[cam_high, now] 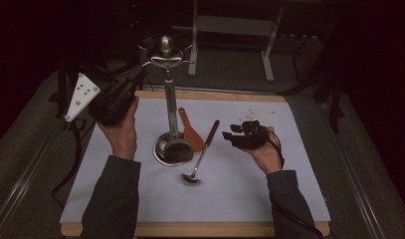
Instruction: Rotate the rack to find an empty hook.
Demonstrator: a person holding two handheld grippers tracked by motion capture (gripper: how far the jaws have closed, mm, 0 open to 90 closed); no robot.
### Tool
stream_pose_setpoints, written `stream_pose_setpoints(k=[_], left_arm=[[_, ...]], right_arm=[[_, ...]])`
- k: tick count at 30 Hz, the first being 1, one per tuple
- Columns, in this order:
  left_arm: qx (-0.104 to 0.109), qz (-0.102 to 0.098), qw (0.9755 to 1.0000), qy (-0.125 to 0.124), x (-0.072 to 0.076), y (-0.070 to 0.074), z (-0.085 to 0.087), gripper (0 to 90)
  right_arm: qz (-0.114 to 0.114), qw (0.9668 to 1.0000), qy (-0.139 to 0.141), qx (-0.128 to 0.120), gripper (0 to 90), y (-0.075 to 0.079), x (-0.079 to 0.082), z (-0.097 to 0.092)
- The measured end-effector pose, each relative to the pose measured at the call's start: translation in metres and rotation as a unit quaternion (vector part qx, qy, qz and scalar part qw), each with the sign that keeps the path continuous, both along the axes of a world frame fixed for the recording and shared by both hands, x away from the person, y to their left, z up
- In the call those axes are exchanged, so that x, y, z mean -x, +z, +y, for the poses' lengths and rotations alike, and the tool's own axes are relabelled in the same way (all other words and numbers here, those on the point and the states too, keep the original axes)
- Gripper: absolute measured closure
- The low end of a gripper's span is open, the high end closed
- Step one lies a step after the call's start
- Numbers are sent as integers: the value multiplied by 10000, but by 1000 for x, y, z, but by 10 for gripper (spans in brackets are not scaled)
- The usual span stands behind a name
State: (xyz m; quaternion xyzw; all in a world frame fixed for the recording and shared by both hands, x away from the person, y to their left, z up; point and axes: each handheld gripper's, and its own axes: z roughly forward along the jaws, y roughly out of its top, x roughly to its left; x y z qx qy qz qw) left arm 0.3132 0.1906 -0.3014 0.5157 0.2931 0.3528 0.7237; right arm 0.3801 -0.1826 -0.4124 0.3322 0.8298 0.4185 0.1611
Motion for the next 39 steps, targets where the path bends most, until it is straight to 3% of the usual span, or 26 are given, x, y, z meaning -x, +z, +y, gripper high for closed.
stream_pose_setpoints(k=[16,23,29,39], left_arm=[[99,177,9997,107,-16,2,8,899],[-65,257,9995,167,-15,-3,8,899],[-20,198,9997,141,-15,0,9,898],[-24,275,9995,147,-22,3,13,898]], right_arm=[[6,10000,8,6,552,-2,0,-1],[21,10000,1,2,552,-3,-1,-2],[28,10000,3,0,552,-4,-1,-2],[42,10000,2,1,551,-5,-1,-3]])
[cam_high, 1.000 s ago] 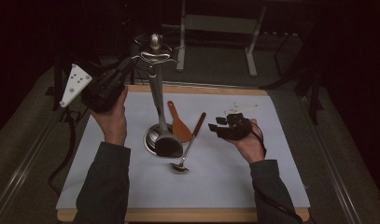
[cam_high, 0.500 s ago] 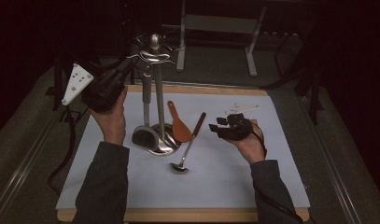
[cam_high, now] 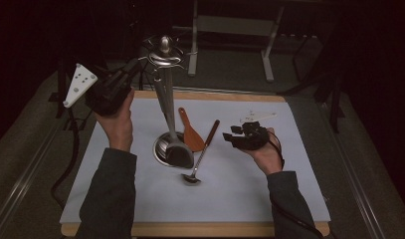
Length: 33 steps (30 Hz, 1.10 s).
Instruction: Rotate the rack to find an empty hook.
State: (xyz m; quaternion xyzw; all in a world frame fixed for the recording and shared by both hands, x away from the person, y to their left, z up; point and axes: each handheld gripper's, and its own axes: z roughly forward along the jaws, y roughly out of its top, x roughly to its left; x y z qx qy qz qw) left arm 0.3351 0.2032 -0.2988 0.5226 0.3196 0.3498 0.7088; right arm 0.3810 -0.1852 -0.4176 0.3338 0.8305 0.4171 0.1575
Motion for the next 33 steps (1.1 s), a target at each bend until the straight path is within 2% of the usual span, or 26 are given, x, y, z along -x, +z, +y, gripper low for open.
stream_pose_setpoints(k=[8,9,12,21,25,26,28,33], left_arm=[[-24,42,10000,12,-1,0,2,898],[-106,53,9999,35,2,-4,3,898],[-148,100,9998,66,5,-13,8,897],[-127,508,9984,219,13,-52,30,890],[-149,687,9973,219,17,-71,34,877],[-149,687,9973,219,17,-71,34,874],[-143,862,9959,213,20,-92,36,868],[-150,1207,9924,186,25,-127,38,858]], right_arm=[[11,10000,-10,7,551,0,0,0],[5,10000,-9,8,551,0,0,-1],[11,10000,-26,3,551,-1,0,-2],[47,10000,-42,31,547,-5,-1,-2],[68,10000,-5,29,547,-6,-1,1],[68,10000,-5,29,547,-6,-1,1],[85,10000,0,21,547,-7,0,3],[88,9999,25,63,547,-9,0,5]])
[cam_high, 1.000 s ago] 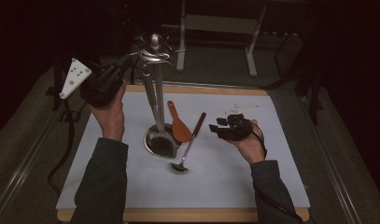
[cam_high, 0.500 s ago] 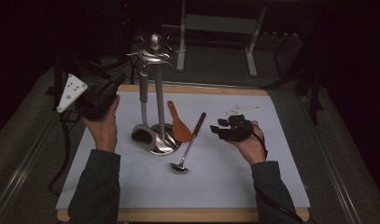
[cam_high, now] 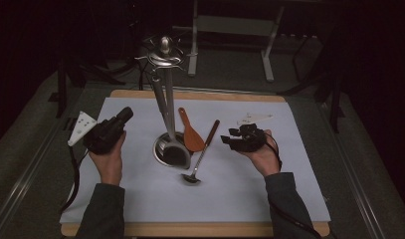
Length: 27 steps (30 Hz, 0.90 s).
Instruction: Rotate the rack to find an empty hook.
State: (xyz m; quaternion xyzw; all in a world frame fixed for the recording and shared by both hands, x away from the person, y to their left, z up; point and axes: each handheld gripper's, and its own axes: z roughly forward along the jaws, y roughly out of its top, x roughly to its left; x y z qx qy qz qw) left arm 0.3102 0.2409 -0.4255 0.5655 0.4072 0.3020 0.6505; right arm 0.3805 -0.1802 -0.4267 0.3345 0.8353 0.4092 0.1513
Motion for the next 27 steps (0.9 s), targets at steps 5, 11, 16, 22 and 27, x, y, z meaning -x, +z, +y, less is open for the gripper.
stream_pose_setpoints(k=[5,11,16,22,27], left_arm=[[-7,331,9995,-19,6,-35,3,851],[-159,623,9979,-66,11,-63,2,841],[-229,839,9961,-142,10,-82,0,833],[-277,1074,9937,-146,9,-100,3,828],[-298,1197,9923,-137,4,-109,2,817]], right_arm=[[19,10000,0,4,547,-2,0,-1],[45,10000,27,4,547,-7,-1,3],[76,9999,92,46,548,-9,0,10],[81,9998,117,123,550,-12,0,16],[106,9997,170,161,555,-15,1,23]])
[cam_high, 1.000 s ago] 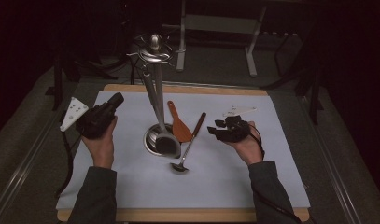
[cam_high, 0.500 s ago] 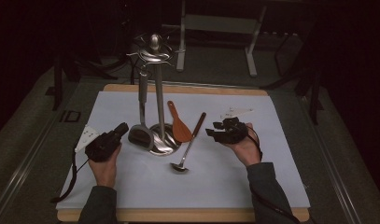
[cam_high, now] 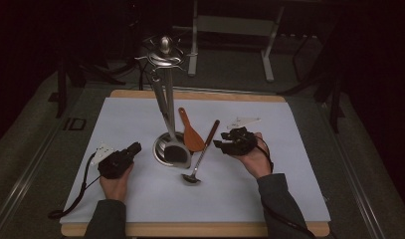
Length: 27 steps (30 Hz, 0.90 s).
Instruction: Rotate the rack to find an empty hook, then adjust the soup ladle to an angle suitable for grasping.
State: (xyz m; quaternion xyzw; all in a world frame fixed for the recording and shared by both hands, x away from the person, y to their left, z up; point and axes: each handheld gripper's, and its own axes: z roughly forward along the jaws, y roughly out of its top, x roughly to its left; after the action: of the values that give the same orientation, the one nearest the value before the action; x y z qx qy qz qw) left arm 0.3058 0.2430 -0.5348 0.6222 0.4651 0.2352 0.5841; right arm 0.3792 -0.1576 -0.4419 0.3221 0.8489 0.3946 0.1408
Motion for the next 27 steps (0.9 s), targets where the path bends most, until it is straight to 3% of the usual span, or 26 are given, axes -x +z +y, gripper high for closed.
stream_pose_setpoints(k=[5,16,19,25,27], left_arm=[[188,6,9998,42,1,-2,5,802],[183,10,9998,3,1,-3,4,794],[180,11,9998,0,1,-3,4,792],[173,19,9998,-22,1,-3,3,790],[177,21,9998,-22,1,-3,3,789]], right_arm=[[33,10000,25,17,561,-5,-1,6],[169,9998,33,80,583,-22,-7,24],[168,9997,64,149,648,-27,-8,30],[204,9994,144,221,886,-37,-8,44],[203,9992,180,300,900,-41,-7,48]])
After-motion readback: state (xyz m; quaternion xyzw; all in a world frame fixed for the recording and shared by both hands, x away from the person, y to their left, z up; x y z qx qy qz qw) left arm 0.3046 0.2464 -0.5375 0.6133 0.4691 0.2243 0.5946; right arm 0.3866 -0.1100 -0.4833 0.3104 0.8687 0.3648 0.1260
